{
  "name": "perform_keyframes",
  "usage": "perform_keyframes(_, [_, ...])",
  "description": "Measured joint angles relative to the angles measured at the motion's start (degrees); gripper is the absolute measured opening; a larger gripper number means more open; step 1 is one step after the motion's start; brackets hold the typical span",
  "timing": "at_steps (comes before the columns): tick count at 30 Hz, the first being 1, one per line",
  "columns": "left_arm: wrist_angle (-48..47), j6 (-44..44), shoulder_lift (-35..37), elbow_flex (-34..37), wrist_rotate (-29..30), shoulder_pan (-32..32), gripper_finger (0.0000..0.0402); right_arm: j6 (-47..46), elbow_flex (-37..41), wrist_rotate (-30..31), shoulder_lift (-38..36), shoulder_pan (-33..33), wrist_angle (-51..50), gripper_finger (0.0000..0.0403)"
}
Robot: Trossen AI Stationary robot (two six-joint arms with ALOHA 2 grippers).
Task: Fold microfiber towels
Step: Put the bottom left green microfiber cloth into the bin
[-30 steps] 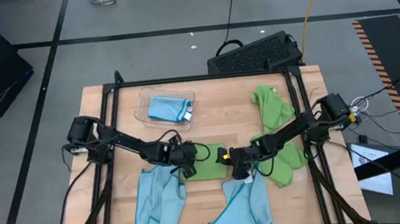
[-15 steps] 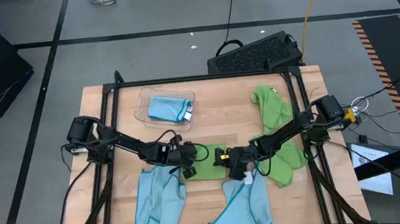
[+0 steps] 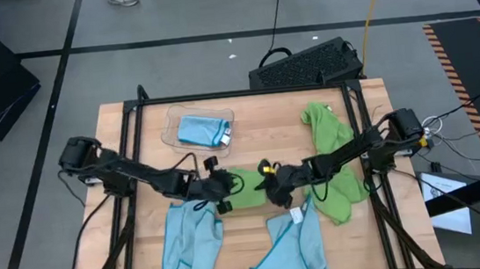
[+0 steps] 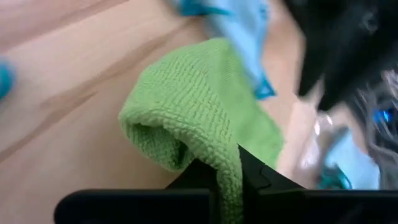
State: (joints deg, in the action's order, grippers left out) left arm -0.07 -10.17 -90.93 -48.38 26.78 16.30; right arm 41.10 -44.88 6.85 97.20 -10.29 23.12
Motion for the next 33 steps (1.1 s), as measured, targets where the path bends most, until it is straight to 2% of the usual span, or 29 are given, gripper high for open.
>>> perform_keyframes(4, [6.51, 5.16, 0.01, -0.13, 6.75, 4.85, 0.0130, -8.60, -0.07, -5.61, -3.03, 3.06, 0.24, 0.0007])
perform_keyframes(9, [10.44, 5.85, -3.31, -0.09, 13.39, 8.70, 0.0220, -16.41, -0.15, -11.27, -3.53, 6.32, 0.53, 0.0007])
perform_keyframes(14, [12.54, 2.36, -7.19, -0.09, 13.09, 9.50, 0.0291, -20.09, -0.15, -11.67, -3.59, 7.43, 0.58, 0.0007])
perform_keyframes(19, [15.64, 0.98, -10.56, -0.16, 13.44, 8.90, 0.0313, -22.01, -0.15, -11.67, -3.59, 7.65, 0.67, 0.0007])
perform_keyframes(24, [16.64, 0.90, -13.72, -0.15, 15.25, 5.54, 0.0294, -22.81, -0.17, -11.70, -3.62, 7.63, 0.87, 0.0007])
perform_keyframes(27, [16.77, 1.37, -14.50, -0.20, 14.96, 3.66, 0.0261, -24.00, -0.17, -11.70, -3.62, 7.63, 0.63, 0.0007])
perform_keyframes(30, [14.16, 2.72, -14.47, -0.21, 14.82, 2.48, 0.0189, -24.13, -0.20, -11.67, -3.64, 7.63, 0.47, 0.0007])
perform_keyframes(33, [9.24, 3.65, -11.08, -0.51, 13.70, 2.21, 0.0074, -24.35, -0.22, -11.60, -3.64, 7.63, 0.18, 0.0010])
